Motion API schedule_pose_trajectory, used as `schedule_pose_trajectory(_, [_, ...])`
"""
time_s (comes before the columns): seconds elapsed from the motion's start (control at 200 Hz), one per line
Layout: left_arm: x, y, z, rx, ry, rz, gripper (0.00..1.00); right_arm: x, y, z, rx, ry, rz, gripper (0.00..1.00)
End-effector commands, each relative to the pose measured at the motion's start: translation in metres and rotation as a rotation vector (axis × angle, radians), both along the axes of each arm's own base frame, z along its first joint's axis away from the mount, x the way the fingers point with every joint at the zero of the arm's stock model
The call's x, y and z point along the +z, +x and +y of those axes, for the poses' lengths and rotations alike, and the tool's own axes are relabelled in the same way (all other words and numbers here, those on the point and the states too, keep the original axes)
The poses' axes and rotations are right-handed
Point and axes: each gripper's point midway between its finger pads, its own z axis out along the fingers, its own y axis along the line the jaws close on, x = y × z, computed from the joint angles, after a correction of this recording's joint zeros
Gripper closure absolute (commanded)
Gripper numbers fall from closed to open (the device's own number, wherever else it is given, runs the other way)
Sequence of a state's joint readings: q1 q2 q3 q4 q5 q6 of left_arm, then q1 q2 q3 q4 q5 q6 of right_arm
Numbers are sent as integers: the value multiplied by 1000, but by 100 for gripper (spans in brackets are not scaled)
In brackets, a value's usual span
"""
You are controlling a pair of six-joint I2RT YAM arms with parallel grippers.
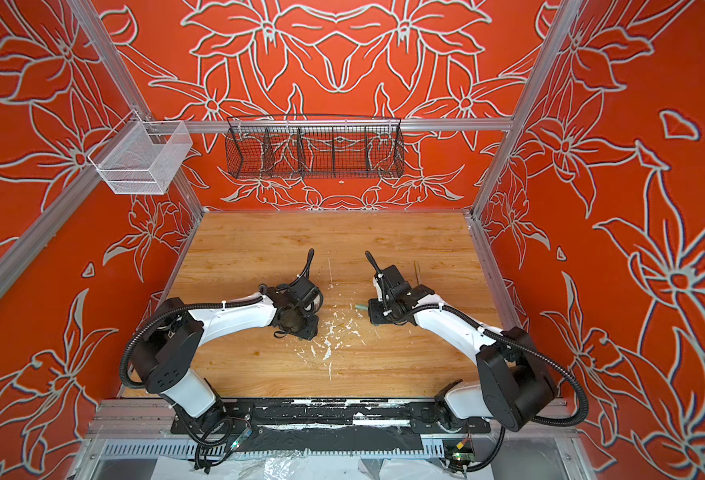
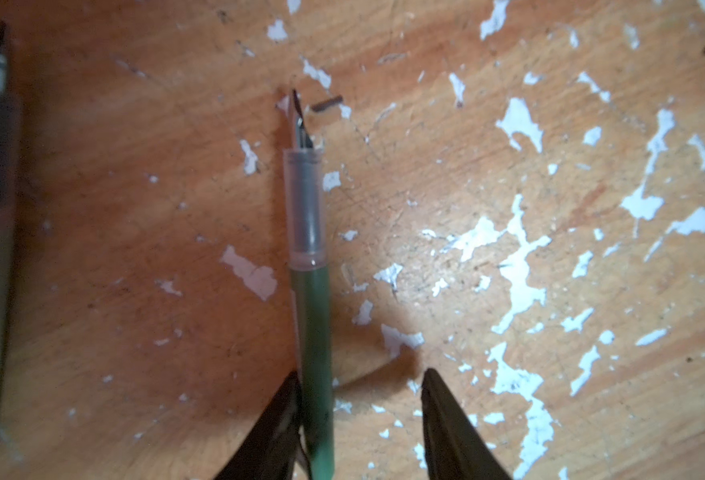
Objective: Insert the pens into the pen caps
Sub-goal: 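Lower the left gripper onto the darker green pen and close it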
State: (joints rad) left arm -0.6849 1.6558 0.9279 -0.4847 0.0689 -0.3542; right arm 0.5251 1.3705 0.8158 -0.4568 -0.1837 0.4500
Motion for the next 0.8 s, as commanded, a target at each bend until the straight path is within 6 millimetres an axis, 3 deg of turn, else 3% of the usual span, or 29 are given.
schedule_pose_trajectory(0.0, [-21, -22, 9, 5, 36, 88, 59, -4, -1, -2, -14, 4, 8, 89])
schedule_pose_trajectory(0.21, [-19, -12, 4, 32, 52, 88, 69, -4, -4, -3, -12, 3, 12, 89])
schedule_pose_trajectory(0.796, [-20, -25, 9, 30, 78, 58, 85, 1, 3, -1, -26, 23, -18, 91])
